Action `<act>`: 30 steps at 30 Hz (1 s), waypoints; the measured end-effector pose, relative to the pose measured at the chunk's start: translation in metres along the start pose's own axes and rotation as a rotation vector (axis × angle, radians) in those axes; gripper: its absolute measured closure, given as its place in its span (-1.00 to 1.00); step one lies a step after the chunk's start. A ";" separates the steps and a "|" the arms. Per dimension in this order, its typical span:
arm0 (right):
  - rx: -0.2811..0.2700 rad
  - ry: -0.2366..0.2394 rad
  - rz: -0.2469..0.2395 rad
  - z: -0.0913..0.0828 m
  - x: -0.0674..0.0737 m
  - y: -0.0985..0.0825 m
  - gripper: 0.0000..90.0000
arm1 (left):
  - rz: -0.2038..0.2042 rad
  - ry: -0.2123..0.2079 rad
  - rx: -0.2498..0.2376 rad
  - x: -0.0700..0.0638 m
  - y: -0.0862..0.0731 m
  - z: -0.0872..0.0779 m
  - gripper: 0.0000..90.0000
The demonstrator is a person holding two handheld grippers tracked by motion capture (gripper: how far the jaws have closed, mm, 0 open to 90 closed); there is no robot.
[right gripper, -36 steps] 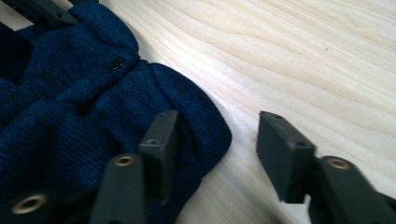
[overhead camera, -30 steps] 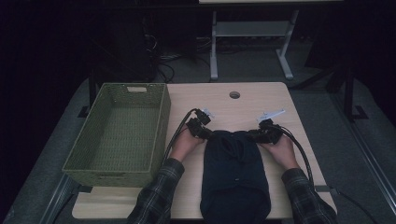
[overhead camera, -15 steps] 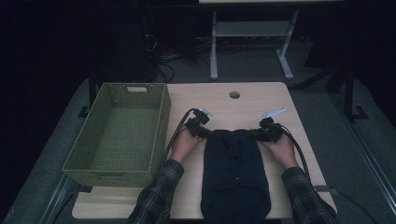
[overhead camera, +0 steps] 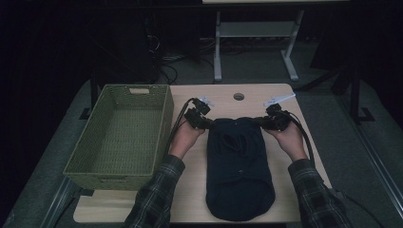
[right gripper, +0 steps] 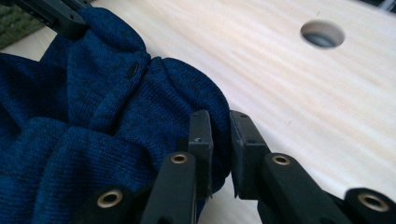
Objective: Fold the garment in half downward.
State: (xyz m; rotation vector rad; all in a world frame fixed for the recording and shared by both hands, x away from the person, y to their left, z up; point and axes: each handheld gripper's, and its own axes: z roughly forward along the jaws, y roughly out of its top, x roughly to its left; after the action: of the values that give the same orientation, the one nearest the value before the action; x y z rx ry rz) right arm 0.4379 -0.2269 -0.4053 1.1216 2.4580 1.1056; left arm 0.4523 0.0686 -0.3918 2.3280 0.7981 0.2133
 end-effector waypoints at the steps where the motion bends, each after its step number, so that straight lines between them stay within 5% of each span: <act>1: -0.009 -0.006 -0.004 -0.003 0.001 0.003 0.78 | 0.007 0.006 -0.005 0.000 0.003 -0.003 0.80; 14: -0.080 -0.045 -0.026 -0.031 0.000 0.034 0.78 | 0.067 0.079 -0.086 -0.001 0.034 -0.036 0.80; 19: -0.118 -0.098 -0.040 -0.038 0.003 0.045 0.78 | 0.107 0.157 -0.107 -0.009 0.045 -0.046 0.80; 30: -0.192 -0.065 -0.057 -0.052 0.019 0.022 0.75 | 0.111 0.080 -0.212 -0.031 0.019 -0.064 0.79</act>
State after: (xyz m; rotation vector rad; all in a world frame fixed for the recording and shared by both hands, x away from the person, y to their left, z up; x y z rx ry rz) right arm 0.4128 -0.2327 -0.3513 1.0075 2.2640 1.2378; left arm 0.4146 0.0729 -0.3287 2.1751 0.6509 0.4215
